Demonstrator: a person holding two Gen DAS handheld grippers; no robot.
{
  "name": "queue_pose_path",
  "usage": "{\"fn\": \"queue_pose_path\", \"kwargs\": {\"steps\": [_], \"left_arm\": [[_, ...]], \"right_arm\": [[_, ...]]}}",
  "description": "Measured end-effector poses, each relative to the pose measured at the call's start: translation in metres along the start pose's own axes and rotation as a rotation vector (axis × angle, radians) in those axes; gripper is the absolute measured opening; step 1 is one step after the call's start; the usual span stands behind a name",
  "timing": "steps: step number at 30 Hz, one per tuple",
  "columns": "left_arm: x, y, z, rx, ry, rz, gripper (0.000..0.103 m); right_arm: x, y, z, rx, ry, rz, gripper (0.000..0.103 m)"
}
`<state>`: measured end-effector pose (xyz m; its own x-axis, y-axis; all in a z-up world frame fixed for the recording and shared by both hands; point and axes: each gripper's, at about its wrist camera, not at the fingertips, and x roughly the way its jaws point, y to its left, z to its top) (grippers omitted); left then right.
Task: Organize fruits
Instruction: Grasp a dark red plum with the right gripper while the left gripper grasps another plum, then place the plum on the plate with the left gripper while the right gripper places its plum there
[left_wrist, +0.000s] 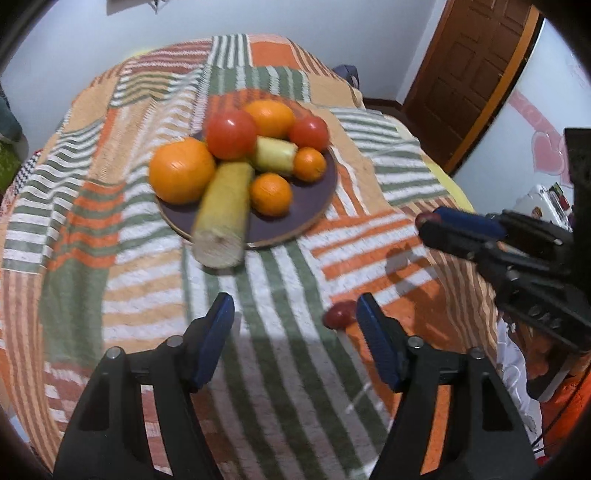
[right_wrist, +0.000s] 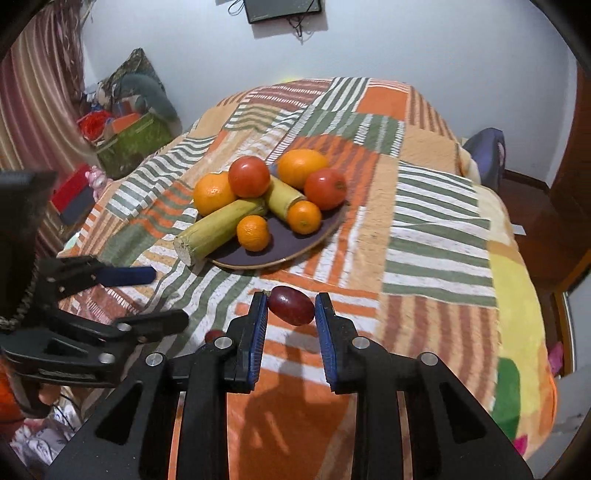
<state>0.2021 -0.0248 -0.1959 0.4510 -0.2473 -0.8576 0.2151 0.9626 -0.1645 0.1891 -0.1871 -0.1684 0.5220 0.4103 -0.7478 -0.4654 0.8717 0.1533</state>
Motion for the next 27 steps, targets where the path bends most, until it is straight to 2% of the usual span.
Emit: {"fn": "queue_pose_path", "kwargs": {"steps": [3,8,12,14,17,23,27], "left_arm": [[0.010,-0.010,-0.003,0.013,0.032,-0.006,0.053],[0.023,-0.021,-0.008,0.024,0.068,-0.015,0.049],[0.033,-0.025,-0.010,0.036,0.086,-0.015,0.038],[0.035,-0.025,-0.009,0.030,0.078,-0.015,0.036],[0.035,-0.026,-0.007,0.027,0.067,-0.036,0.026],[0.028,-0.023,-0.004,0.032,0.044,-0.024,0.026],[0.012,-0.012,0.006,0.010,-0.001,-0.020,0.026]], "right_arm": [[-0.005,-0.005,-0.005,0.010,-0.005,-0.002,0.024],[-0.007,-0.010,-0.012,0.033,-0.005,0.001,0.024],[-0.007,-0.012,-0.017,0.039,-0.001,0.004,0.024],[-0.007,-0.013,-0.018,0.040,0.001,0.005,0.024],[-0.006,-0.012,-0.018,0.041,0.002,0.005,0.024],[-0.002,-0.011,-0.015,0.034,0.004,0.011,0.024],[0.001,-0.008,-0.009,0.023,-0.001,0.018,0.024]]}}
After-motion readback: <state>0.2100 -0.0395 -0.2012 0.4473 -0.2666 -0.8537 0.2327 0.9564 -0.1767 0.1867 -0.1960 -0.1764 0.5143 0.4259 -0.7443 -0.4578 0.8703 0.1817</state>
